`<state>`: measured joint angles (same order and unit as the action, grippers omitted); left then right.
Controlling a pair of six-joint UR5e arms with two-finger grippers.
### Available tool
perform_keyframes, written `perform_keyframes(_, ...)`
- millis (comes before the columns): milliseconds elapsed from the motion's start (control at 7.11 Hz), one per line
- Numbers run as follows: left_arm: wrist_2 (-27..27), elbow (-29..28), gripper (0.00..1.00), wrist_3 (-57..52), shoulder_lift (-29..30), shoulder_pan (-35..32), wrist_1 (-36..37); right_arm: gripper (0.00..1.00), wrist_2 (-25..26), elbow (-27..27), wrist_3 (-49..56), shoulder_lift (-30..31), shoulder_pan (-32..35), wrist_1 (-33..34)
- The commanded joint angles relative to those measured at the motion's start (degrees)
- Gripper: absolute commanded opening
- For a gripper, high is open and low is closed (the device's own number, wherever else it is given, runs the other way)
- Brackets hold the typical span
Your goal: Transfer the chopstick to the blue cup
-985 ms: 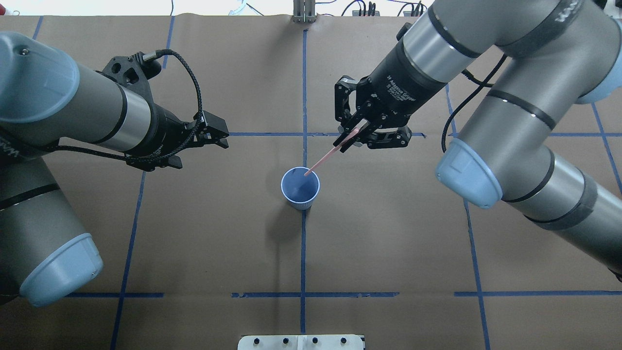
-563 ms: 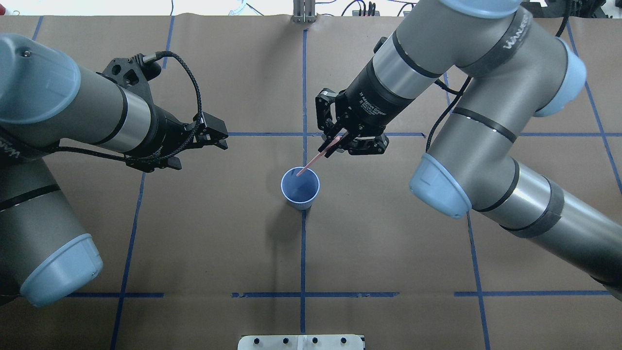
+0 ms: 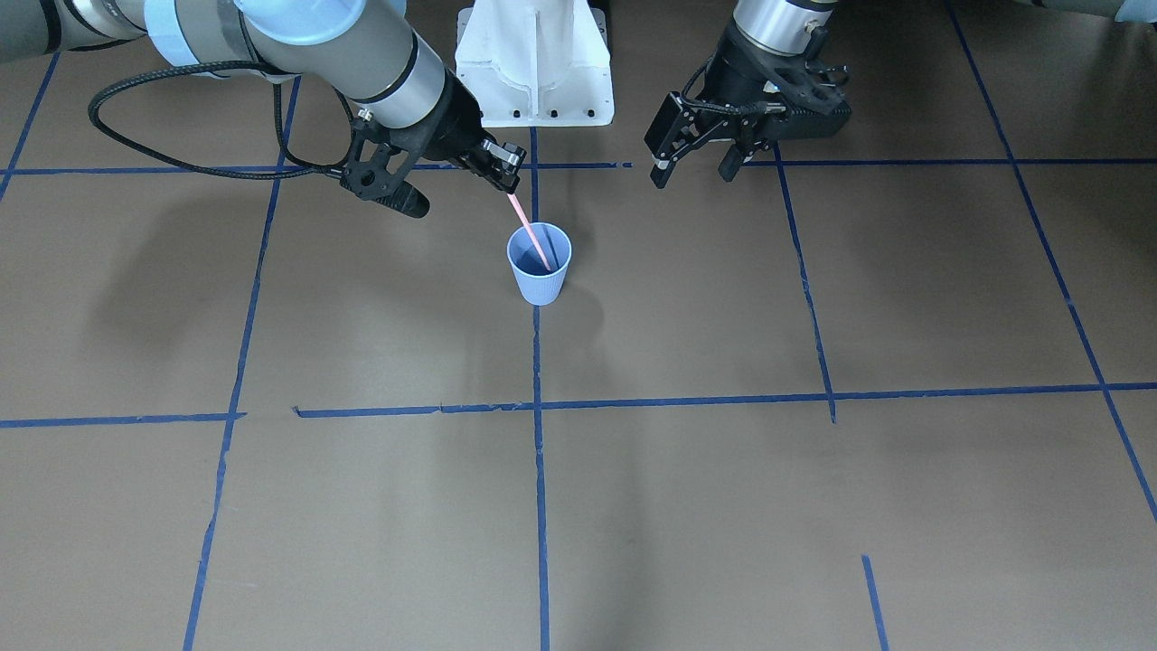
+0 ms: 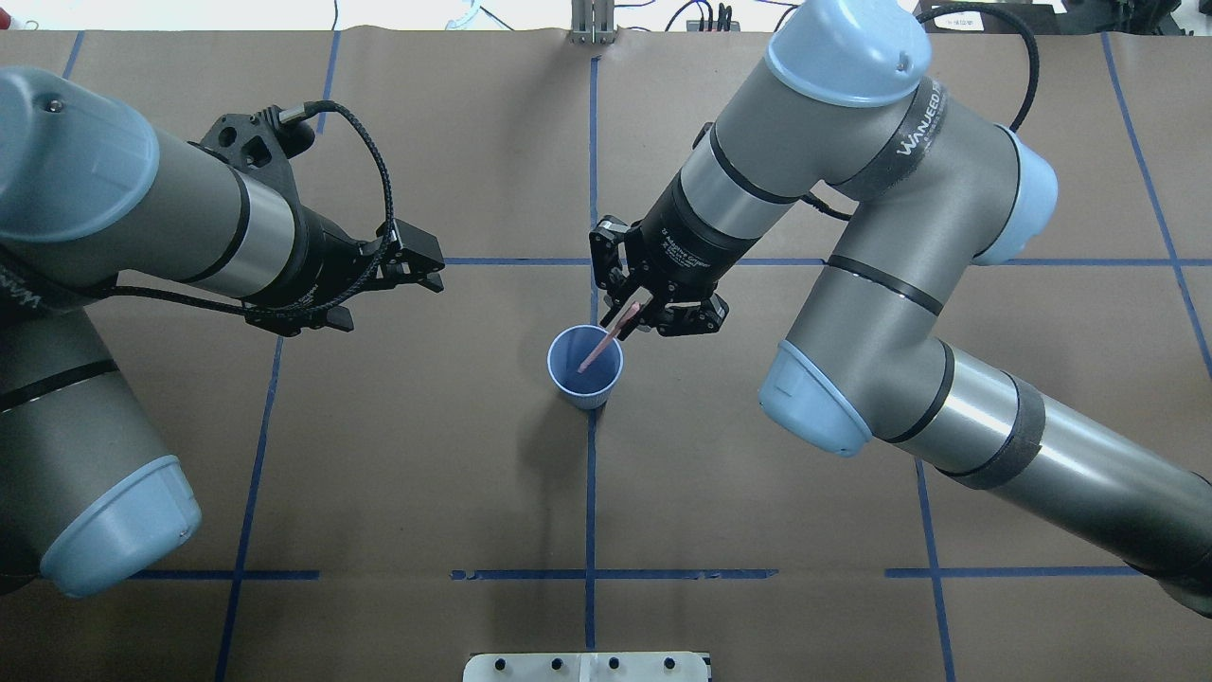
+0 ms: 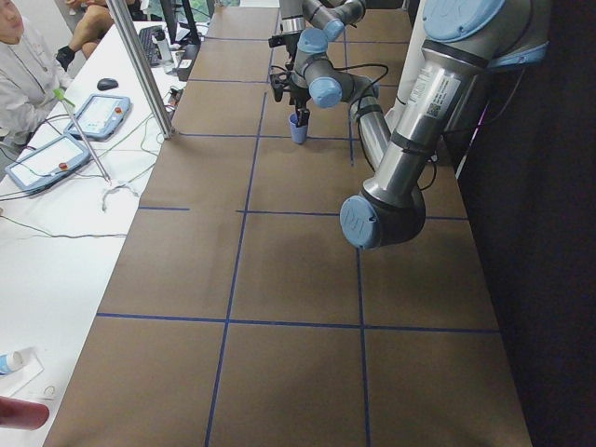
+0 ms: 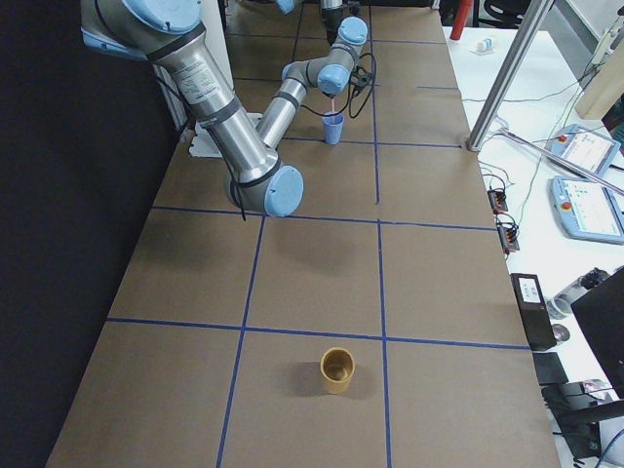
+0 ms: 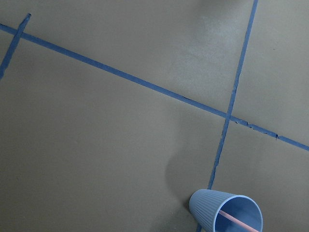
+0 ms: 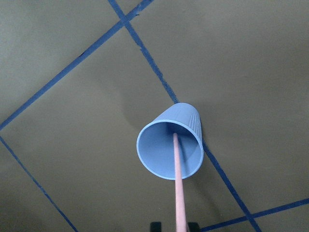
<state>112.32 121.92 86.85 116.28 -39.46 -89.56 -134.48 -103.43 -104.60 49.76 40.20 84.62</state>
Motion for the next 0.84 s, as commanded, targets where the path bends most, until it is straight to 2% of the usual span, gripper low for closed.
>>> perform_keyframes(0, 0.44, 1.90, 1.00, -7.69, -4.87, -1.13, 0.35, 0.99, -1.21, -5.51, 0.09, 3.65, 5.02, 0.72)
perform_keyframes(141, 0.62, 4.71, 1.00, -12.97, -9.96, -2.71, 0.35, 0.99, -3.14, -10.52, 0.18, 10.73, 9.07, 0.29)
perform_keyframes(422, 0.97, 8.85, 1.00, -18.88, -18.76, -5.00, 0.35, 0.99, -8.85, -11.27, 0.97, 16.22, 19.86, 0.55)
perform_keyframes(704, 1.32, 9.83, 1.00, -29.83, -26.15, -8.15, 0.35, 1.00, -8.70, -11.97, 14.43, 25.42, 29.70, 0.64)
